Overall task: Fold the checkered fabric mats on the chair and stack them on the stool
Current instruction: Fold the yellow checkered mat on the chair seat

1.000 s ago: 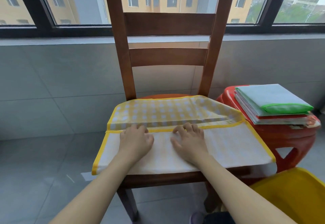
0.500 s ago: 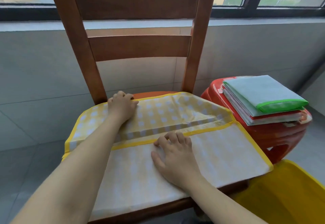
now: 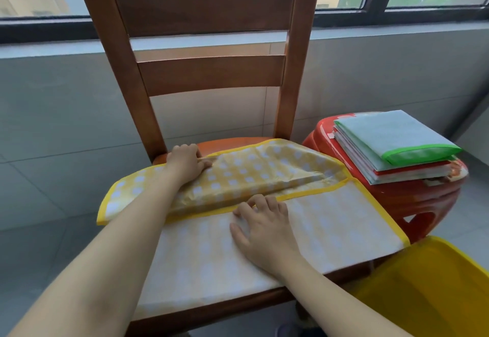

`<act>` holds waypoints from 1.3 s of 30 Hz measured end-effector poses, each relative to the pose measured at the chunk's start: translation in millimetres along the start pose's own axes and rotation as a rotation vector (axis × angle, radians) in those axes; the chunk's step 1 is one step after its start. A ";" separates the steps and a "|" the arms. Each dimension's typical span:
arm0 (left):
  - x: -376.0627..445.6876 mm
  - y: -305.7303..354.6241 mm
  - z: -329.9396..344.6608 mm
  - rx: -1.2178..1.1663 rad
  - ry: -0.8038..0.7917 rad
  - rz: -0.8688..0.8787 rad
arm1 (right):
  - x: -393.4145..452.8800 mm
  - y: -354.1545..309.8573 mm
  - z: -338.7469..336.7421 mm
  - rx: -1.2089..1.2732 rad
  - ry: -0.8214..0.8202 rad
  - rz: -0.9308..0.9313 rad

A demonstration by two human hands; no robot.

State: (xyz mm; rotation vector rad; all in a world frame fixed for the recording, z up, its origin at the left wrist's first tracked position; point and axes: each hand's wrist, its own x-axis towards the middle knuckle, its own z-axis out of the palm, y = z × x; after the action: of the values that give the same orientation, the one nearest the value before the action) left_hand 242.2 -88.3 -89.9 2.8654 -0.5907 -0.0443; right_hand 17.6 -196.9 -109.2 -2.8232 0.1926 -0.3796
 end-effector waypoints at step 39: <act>-234.6 27.7 -6.2 -0.370 0.185 0.121 | -45.2 29.8 -69.3 -0.128 -0.436 -0.168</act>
State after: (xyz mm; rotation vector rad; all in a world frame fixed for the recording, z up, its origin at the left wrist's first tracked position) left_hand 16.3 -19.4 -81.2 2.4400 -0.6416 0.1171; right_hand -47.6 -235.8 -64.8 -2.9705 -0.1174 0.2274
